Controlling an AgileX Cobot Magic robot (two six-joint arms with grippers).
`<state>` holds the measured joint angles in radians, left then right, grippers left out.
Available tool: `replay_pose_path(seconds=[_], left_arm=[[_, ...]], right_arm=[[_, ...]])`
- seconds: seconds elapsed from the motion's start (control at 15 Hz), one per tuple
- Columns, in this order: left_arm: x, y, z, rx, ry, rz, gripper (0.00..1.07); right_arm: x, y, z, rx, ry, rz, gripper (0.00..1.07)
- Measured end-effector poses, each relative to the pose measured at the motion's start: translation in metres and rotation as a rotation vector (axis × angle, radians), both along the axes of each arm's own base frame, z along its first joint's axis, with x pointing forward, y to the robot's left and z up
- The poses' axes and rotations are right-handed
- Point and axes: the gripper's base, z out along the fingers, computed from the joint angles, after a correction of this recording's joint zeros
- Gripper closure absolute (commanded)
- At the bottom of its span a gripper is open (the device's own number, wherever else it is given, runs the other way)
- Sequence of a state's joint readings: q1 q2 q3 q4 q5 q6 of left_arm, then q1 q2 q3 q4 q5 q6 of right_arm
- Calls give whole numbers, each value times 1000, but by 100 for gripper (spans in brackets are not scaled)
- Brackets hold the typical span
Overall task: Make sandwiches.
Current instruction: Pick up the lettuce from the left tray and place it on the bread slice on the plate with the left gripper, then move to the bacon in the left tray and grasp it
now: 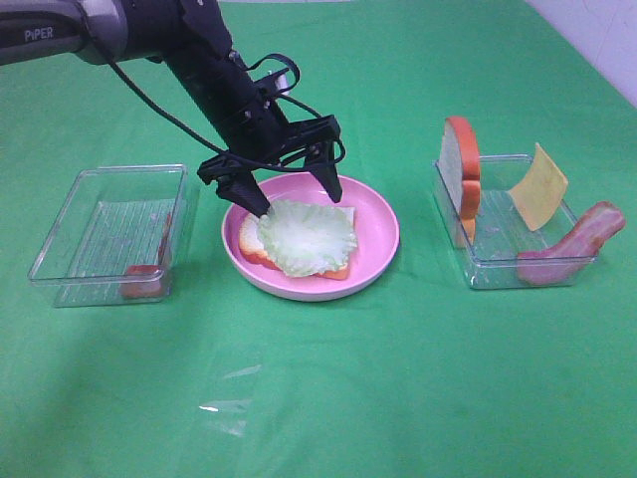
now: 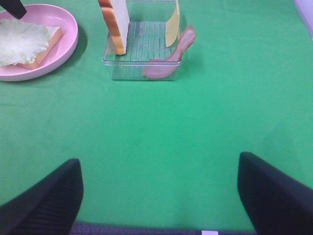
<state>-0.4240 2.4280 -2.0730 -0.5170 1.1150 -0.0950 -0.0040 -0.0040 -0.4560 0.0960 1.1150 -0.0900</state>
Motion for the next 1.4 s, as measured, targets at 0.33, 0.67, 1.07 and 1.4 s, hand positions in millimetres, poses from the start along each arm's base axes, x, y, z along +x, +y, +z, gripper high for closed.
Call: replay_pose_path(seconds=[0.33, 0.67, 1.07, 1.4], left_arm=[[10, -5, 36, -44, -91, -19, 6], [19, 8, 106, 70, -330, -10, 6], [-6, 34, 124, 226, -316, 32, 6], [-63, 72, 91, 438, -107, 63, 6]], right_arm=[[0, 0, 0, 0, 0, 0, 23], [0, 0, 0, 0, 0, 0, 23], [0, 0, 0, 0, 0, 0, 23], [0, 0, 0, 3, 0, 2, 23]])
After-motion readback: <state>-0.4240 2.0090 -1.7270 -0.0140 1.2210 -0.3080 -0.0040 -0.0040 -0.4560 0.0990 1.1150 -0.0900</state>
